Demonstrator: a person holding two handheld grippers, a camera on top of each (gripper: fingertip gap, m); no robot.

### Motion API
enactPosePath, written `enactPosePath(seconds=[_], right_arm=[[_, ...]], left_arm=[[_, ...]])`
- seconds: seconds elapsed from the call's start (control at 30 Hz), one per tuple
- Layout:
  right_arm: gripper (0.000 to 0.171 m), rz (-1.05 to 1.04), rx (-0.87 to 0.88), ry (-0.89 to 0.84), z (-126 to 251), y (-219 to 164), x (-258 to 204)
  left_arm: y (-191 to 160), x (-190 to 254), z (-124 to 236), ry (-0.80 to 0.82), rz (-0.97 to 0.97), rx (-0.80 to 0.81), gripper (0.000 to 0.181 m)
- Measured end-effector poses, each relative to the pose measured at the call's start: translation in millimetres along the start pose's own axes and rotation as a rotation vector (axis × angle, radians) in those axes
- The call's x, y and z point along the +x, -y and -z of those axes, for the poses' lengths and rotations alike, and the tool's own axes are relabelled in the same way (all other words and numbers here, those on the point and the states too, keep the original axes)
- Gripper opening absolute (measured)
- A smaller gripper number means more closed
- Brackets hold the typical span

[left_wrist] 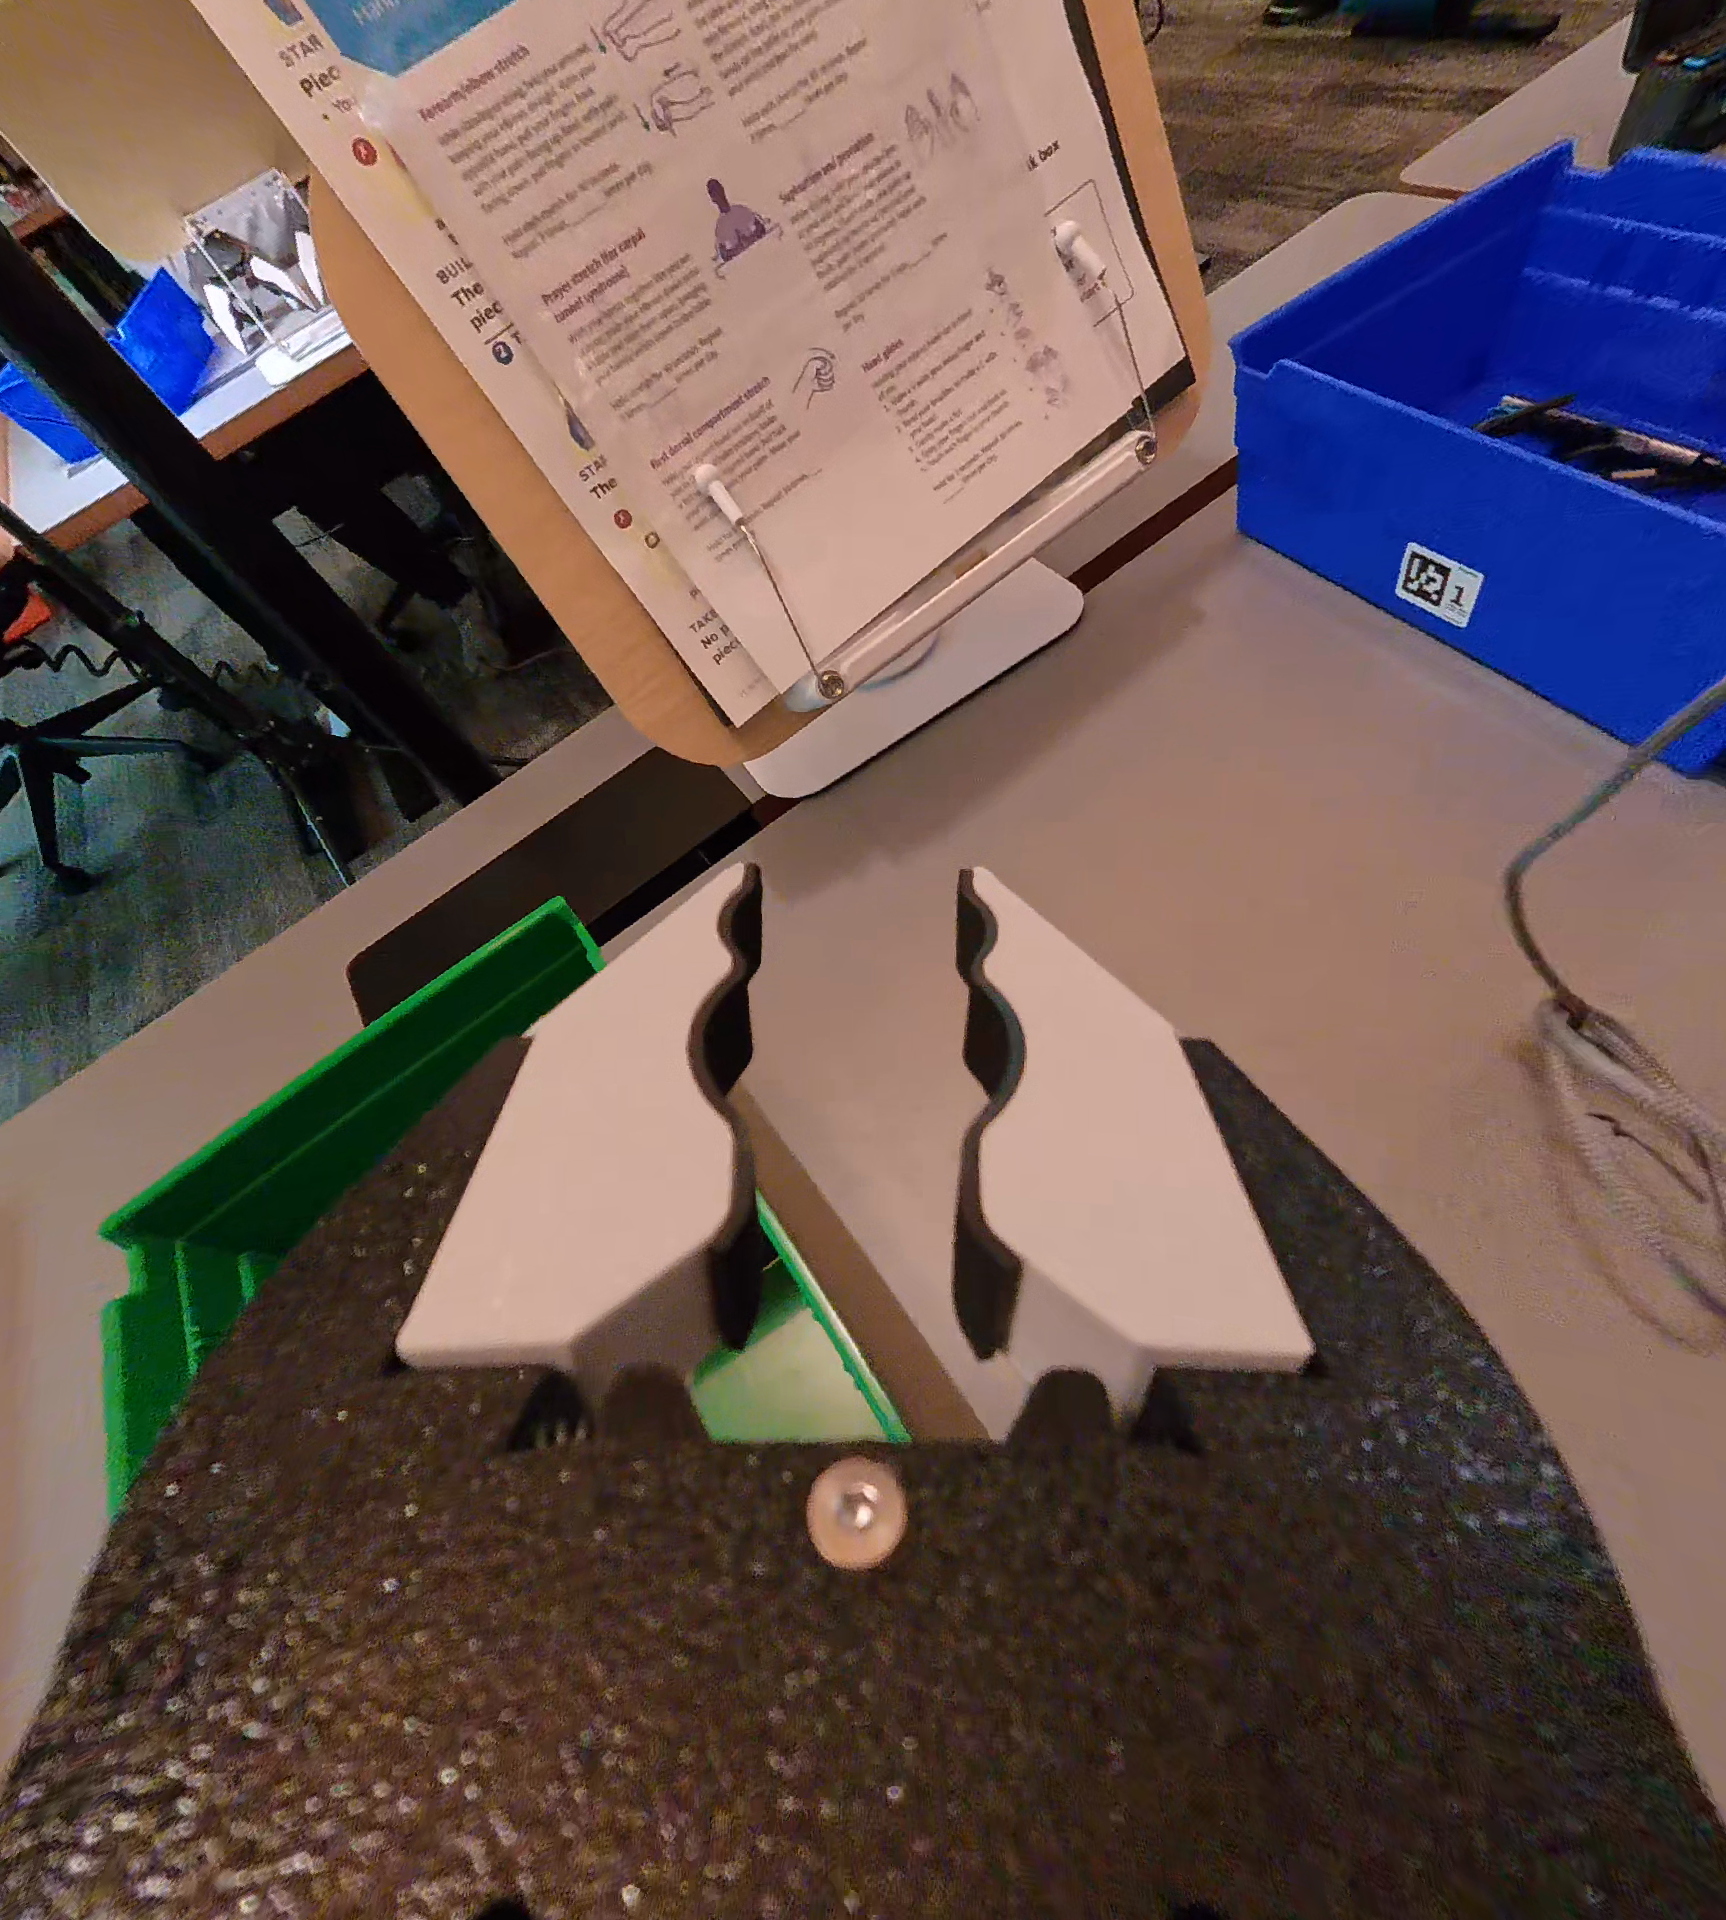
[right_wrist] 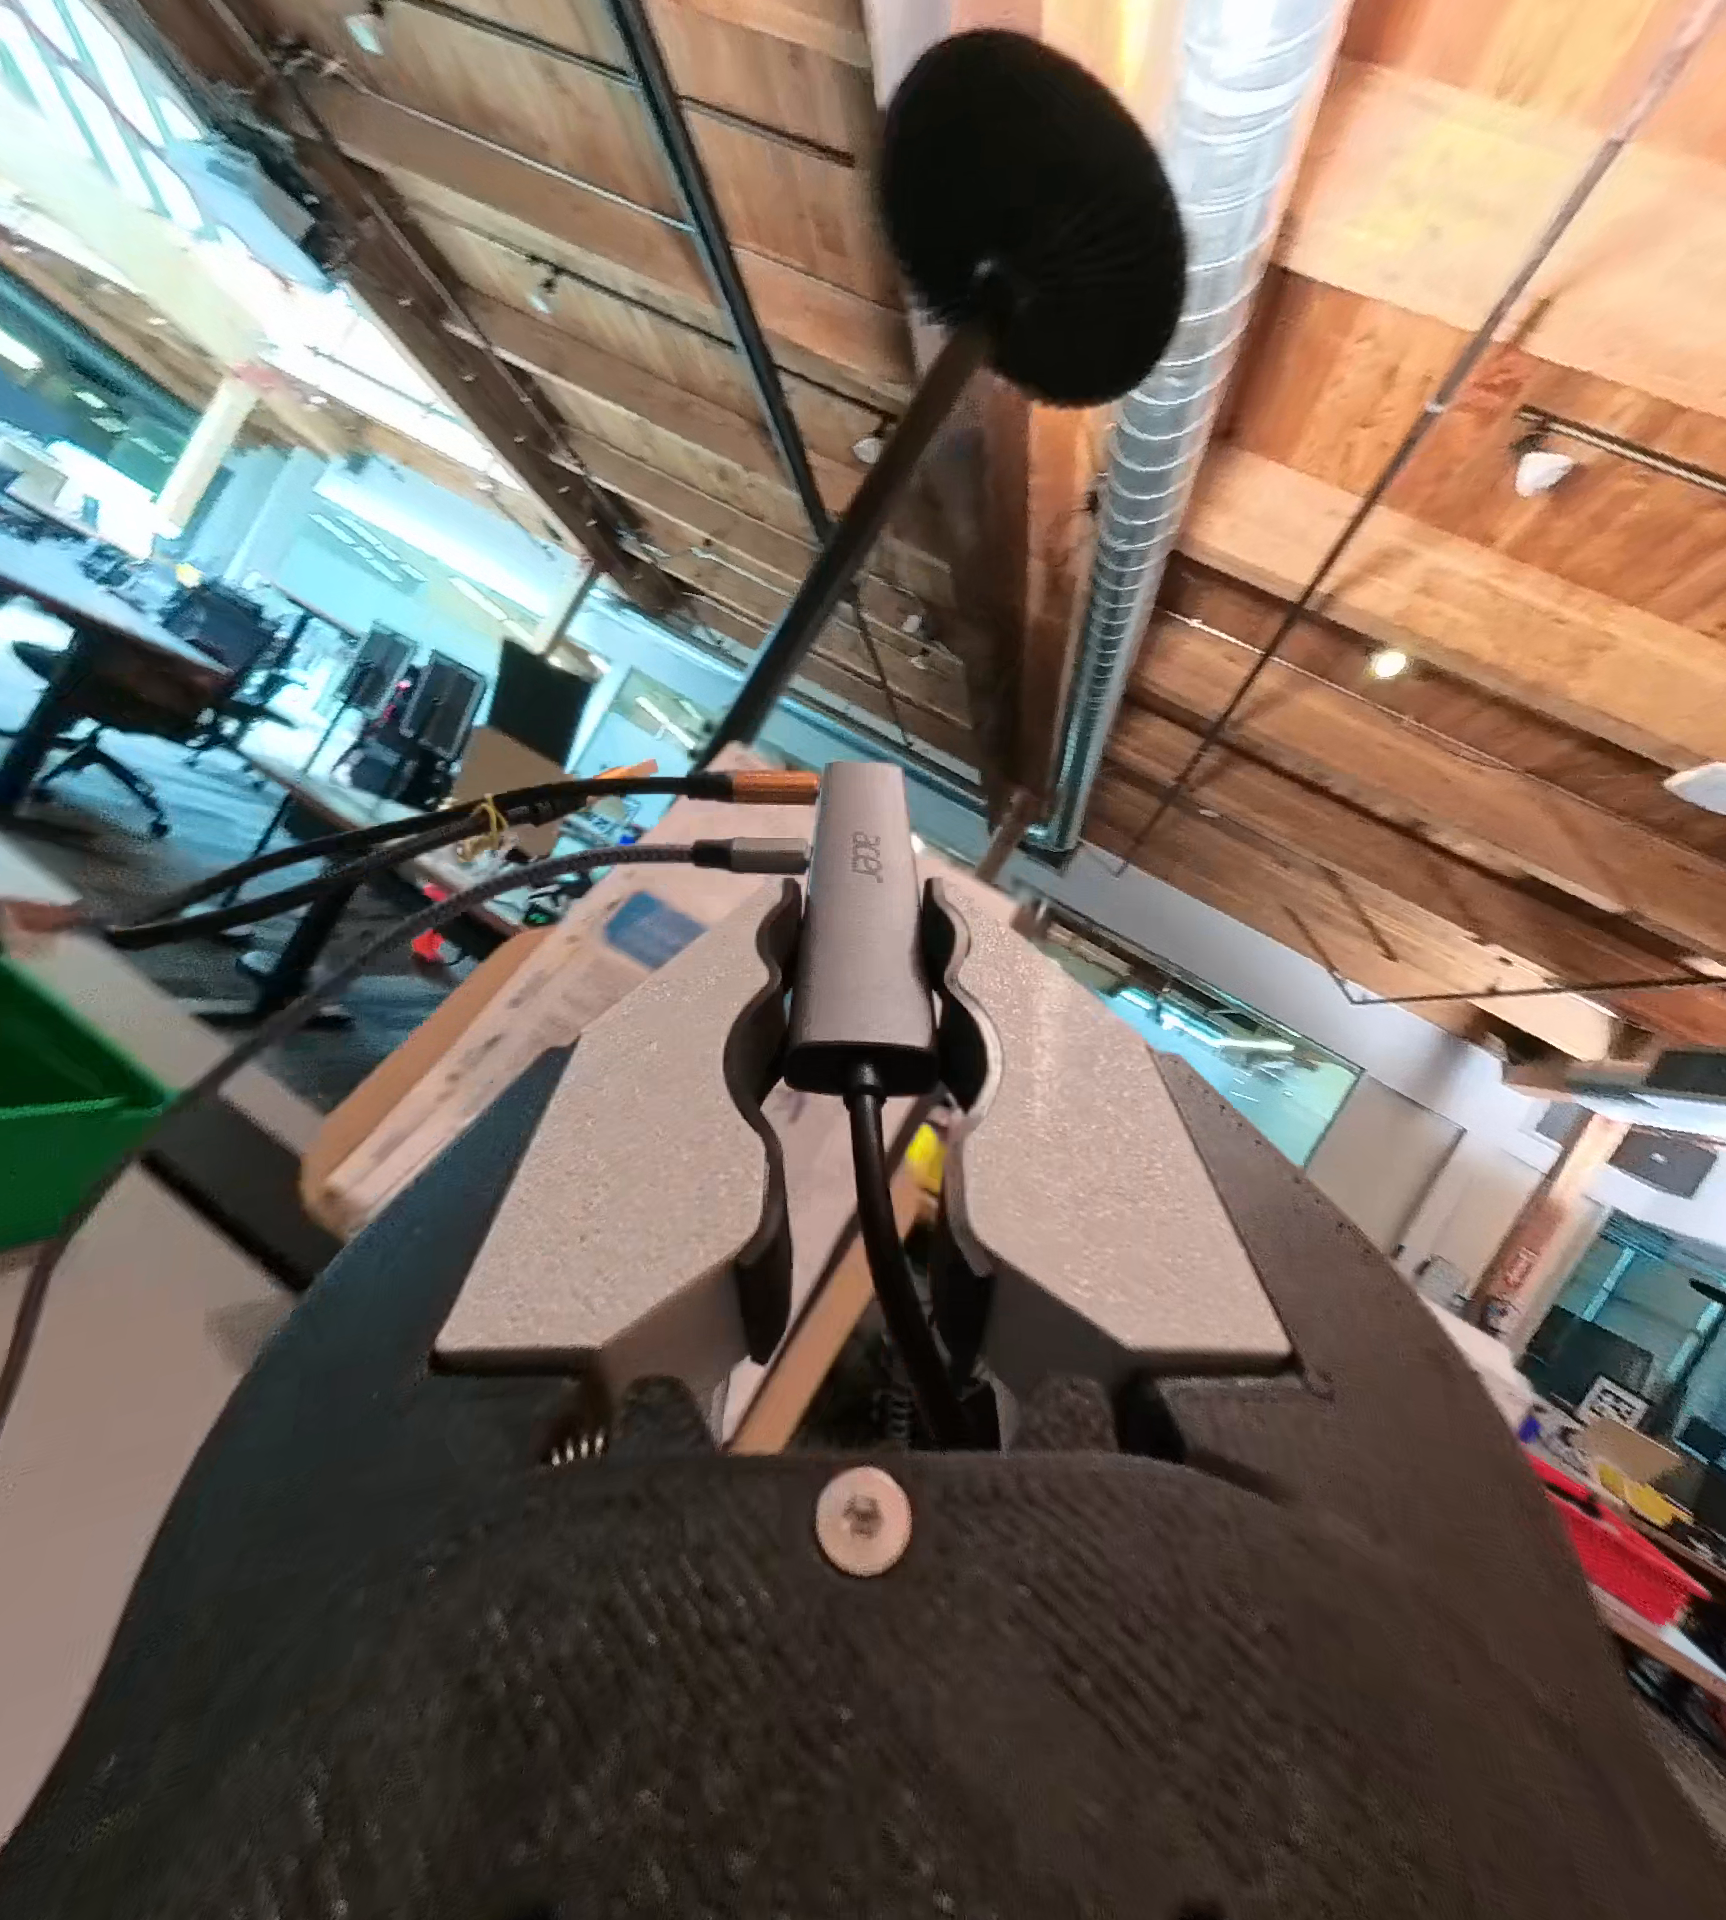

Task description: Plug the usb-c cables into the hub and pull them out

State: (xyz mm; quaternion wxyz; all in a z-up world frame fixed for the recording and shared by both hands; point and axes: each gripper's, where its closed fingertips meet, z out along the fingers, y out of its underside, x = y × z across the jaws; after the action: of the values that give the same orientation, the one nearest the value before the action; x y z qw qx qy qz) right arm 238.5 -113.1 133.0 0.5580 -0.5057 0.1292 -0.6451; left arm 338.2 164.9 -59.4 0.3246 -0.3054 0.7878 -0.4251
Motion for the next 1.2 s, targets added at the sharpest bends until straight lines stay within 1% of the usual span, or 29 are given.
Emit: enactPosePath(seconds=[0.1, 0.17, 0.3, 0.43, 0.57, 0.67, 0.77, 0.9, 1.0, 1.1, 1.2], right_arm=[[0.021, -0.001, -0.023, -0.038, -12, 29, 54], [0.021, 0.045, -0.036, -0.087, -22, 44, 87], [0.022, 0.203, -0.105, -0.202, -42, 54, 146], [0.022, 0.413, -0.213, -0.233, -64, 47, 174], [0.022, 0.568, -0.291, -0.225, -81, 38, 186], [0.022, 0.643, -0.403, -0.239, -85, 11, 201], [0.022, 0.617, -0.488, -0.253, -81, -21, 212], [0.023, 0.667, -0.591, -0.308, -68, -56, 225], [0.022, 0.626, -0.602, -0.281, -60, -72, 227], [0.022, 0.551, -0.566, -0.306, -52, -62, 238], [0.022, 0.332, -0.424, -0.238, -48, -25, 234]], left_arm=[[0, 1, 3, -0.019, 0.006, 0.007, 0.035], [0, 0, 4, -0.018, 0.008, 0.012, 0.035], [-1, 0, 5, -0.028, 0.006, 0.012, 0.035], [-3, 1, 4, -0.037, -0.009, 0.001, 0.036], [-3, 2, 0, -0.041, -0.018, -0.005, 0.036], [-5, 5, -5, -0.041, -0.034, -0.021, 0.036], [-6, 6, -8, -0.039, -0.048, -0.032, 0.036], [-7, 9, -9, -0.037, -0.056, -0.038, 0.036], [-8, 9, -10, -0.038, -0.062, -0.047, 0.037], [-9, 8, -11, -0.033, -0.062, -0.053, 0.037], [-10, 8, -12, -0.036, -0.063, -0.057, 0.037]])
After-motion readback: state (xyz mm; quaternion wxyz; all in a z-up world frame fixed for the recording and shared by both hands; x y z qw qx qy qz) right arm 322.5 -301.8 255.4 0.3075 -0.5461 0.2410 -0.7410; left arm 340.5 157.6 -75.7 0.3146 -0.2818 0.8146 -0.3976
